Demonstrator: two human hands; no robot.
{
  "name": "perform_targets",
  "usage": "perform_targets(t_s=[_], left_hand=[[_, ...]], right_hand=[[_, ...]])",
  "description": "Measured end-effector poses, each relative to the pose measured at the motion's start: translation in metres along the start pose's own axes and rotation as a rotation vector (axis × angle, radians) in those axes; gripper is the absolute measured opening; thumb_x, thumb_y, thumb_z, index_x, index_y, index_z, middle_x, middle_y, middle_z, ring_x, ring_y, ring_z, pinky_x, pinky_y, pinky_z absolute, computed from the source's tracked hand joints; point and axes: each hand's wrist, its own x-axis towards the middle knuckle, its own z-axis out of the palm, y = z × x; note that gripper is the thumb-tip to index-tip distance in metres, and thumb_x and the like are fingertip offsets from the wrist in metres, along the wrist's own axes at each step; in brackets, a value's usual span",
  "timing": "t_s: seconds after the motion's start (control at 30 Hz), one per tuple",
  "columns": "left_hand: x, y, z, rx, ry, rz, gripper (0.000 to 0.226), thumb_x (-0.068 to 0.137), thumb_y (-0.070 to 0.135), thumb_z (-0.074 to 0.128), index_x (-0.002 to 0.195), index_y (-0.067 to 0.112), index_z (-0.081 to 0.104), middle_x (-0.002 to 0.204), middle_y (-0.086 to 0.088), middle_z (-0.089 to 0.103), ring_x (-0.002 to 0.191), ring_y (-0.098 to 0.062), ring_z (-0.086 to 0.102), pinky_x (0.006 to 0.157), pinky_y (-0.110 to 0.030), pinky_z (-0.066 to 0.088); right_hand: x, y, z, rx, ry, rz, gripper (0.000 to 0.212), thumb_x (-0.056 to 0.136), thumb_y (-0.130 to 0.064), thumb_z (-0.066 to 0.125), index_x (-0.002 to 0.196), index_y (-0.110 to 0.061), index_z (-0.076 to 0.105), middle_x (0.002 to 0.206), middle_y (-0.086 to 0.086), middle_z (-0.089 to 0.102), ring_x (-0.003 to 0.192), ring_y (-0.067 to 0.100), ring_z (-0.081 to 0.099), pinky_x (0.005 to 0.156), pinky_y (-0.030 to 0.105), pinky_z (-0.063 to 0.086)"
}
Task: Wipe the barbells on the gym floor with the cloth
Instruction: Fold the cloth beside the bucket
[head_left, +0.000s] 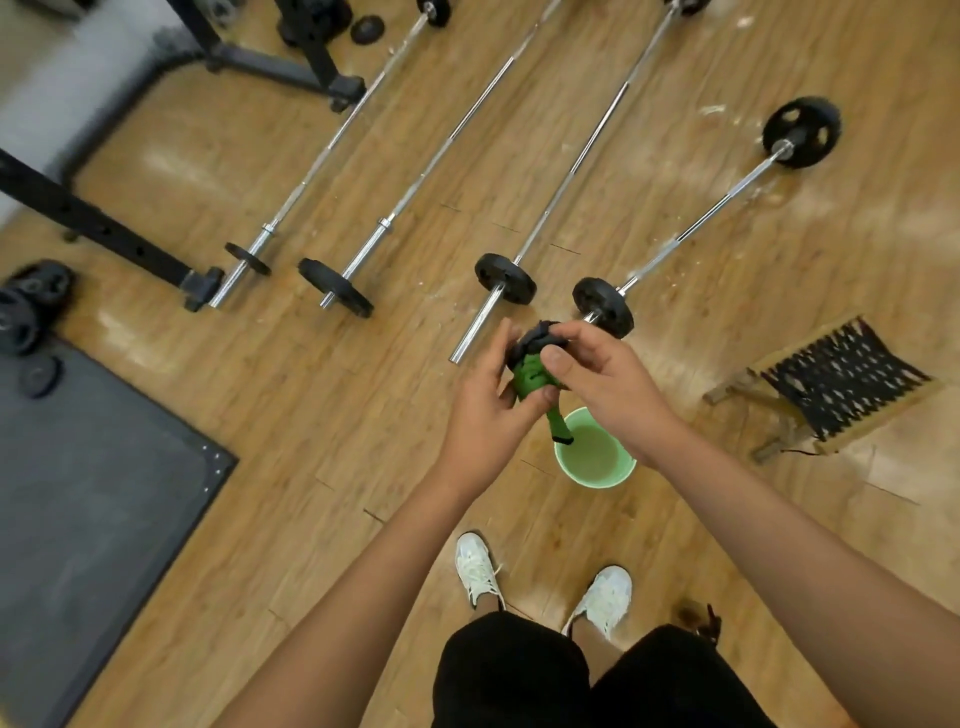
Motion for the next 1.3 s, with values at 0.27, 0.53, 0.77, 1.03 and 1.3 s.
perform_targets(t_s=[0.27, 0.53, 0.77, 1.03, 1.3], left_hand=[[-0.002, 0.042, -0.035, 0.007, -0.052, -0.006, 0.047, 0.087, 0.015, 0.078, 0.13, 0.022, 0.06, 0.114, 0.007, 0.071, 0.105, -0.002, 0.066, 0.089, -0.022, 0.054], [0.005, 0.085, -0.048, -0.039, 0.049, 0.026, 0.02, 0.094, 0.018, 0.072, 0.114, 0.019, 0.072, 0.097, -0.002, 0.077, 0.088, -0.02, 0.074, 0.079, -0.036, 0.06], [0.0, 0.11, -0.045, -0.179, 0.16, 0.042, 0.023, 0.097, 0.009, 0.065, 0.119, 0.007, 0.071, 0.099, -0.007, 0.078, 0.092, -0.021, 0.074, 0.079, -0.033, 0.06], [-0.004, 0.132, -0.039, -0.271, 0.342, 0.081, 0.026, 0.09, 0.016, 0.076, 0.112, 0.024, 0.067, 0.099, -0.01, 0.073, 0.079, -0.022, 0.069, 0.069, -0.044, 0.058], [0.0, 0.145, -0.036, -0.389, 0.39, 0.097, 0.039, 0.093, 0.017, 0.072, 0.128, 0.029, 0.06, 0.097, -0.003, 0.059, 0.085, -0.015, 0.064, 0.079, -0.049, 0.055]], right_hand=[[0.008, -0.041, 0.004, -0.267, -0.042, -0.143, 0.007, 0.094, -0.025, 0.07, 0.09, -0.031, 0.067, 0.086, -0.017, 0.068, 0.085, 0.003, 0.064, 0.078, 0.029, 0.05], [0.012, -0.087, 0.005, -0.18, -0.068, -0.206, 0.012, 0.097, -0.037, 0.06, 0.096, -0.026, 0.062, 0.086, -0.007, 0.068, 0.081, 0.007, 0.062, 0.079, 0.033, 0.054], [0.002, -0.125, -0.003, -0.21, -0.049, -0.259, 0.009, 0.1, -0.03, 0.061, 0.1, -0.023, 0.067, 0.095, 0.009, 0.074, 0.08, 0.013, 0.065, 0.075, 0.039, 0.052], [-0.011, -0.143, -0.007, -0.048, -0.062, -0.137, 0.014, 0.099, -0.026, 0.063, 0.112, -0.032, 0.06, 0.109, 0.025, 0.068, 0.088, 0.023, 0.069, 0.067, 0.037, 0.055], [-0.021, -0.145, -0.016, -0.035, -0.092, -0.096, 0.053, 0.09, -0.002, 0.07, 0.13, -0.032, 0.054, 0.081, 0.001, 0.066, 0.08, 0.02, 0.066, 0.082, 0.041, 0.057]])
